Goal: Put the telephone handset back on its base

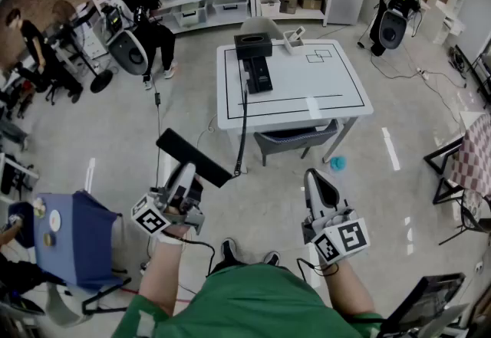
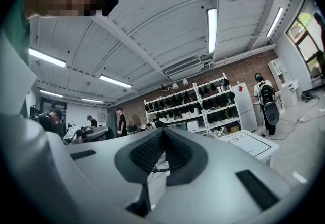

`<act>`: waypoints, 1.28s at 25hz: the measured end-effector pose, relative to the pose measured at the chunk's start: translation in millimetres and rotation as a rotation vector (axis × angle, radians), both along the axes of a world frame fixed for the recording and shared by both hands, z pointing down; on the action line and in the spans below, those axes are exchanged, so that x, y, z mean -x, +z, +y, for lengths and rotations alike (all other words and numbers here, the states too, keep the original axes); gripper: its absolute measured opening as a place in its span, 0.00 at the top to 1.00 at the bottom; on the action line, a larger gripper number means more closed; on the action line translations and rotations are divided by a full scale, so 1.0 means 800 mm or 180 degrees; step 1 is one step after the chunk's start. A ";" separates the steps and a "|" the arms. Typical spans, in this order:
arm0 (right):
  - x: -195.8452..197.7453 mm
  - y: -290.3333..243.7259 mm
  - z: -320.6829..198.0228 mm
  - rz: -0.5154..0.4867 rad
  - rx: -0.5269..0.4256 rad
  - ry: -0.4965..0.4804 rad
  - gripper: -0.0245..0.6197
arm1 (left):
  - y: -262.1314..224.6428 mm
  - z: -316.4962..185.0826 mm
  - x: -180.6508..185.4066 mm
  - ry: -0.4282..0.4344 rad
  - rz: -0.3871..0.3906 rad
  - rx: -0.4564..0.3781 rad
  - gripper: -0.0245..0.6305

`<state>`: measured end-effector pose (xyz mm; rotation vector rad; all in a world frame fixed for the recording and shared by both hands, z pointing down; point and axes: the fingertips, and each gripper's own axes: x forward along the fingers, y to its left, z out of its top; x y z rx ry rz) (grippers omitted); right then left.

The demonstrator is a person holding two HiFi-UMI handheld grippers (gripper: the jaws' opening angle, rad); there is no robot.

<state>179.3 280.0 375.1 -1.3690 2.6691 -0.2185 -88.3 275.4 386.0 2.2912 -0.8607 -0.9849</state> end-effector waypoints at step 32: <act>0.140 -0.042 -0.093 0.0587 -0.0230 0.0867 0.93 | -0.027 -0.089 0.151 0.0360 -0.0383 -0.0262 0.84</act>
